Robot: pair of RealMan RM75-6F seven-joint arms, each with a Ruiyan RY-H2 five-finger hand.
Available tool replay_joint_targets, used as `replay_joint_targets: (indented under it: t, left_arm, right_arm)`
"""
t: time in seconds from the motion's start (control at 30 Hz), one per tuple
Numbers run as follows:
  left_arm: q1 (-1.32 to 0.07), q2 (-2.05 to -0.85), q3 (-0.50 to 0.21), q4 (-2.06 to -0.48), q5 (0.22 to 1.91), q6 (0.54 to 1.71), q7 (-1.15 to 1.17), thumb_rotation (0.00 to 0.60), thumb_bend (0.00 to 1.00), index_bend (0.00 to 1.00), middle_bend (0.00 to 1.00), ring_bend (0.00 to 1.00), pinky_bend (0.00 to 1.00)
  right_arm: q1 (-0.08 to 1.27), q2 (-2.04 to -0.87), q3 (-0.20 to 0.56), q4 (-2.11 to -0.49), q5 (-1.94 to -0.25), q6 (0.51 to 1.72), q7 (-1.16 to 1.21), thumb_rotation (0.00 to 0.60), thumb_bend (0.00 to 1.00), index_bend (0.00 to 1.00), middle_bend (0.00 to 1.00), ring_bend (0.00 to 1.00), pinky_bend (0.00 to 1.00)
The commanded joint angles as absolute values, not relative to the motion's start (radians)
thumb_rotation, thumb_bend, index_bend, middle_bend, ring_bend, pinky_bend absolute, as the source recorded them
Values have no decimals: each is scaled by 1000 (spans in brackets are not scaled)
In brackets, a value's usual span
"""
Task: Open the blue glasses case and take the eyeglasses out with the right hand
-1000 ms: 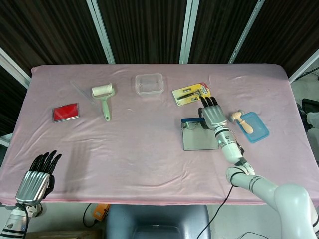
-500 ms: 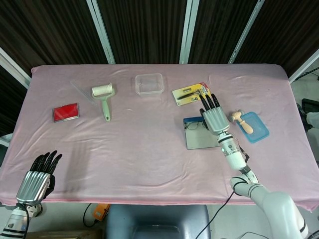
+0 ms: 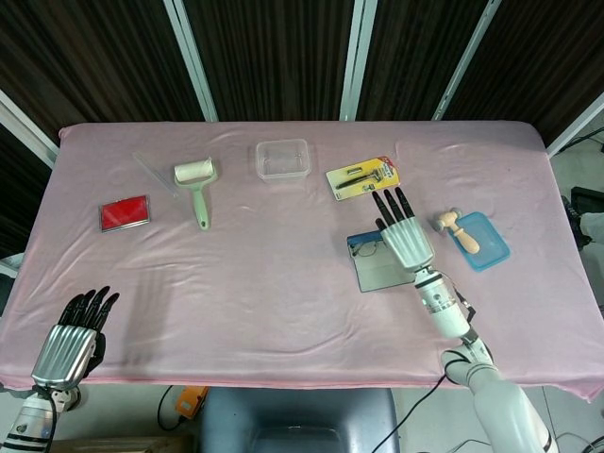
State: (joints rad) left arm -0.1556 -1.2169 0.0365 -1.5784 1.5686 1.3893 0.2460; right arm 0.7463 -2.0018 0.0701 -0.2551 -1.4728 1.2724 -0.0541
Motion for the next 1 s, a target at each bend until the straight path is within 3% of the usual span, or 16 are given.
replay_joint_targets:
  t: [0.03, 0.57, 1.0]
  left_arm:
    - [-156, -1217, 36, -1578, 1569, 1389, 246, 600, 726, 0, 0, 0, 113]
    - [-158, -1220, 39, -1577, 1570, 1384, 252, 600, 726, 0, 0, 0, 113]
    - [-160, -1221, 40, -1577, 1568, 1377, 255, 600, 725, 0, 0, 0, 113]
  right_arm:
    - [740, -2017, 78, -239, -1473, 1293, -36, 600, 548, 728, 167, 65, 81]
    - [724, -2096, 105, -147, -1475, 1457, 49, 600, 548, 728, 173, 77, 107]
    - [704, -2128, 116, -118, -1467, 1476, 81, 600, 549, 732, 183, 86, 125]
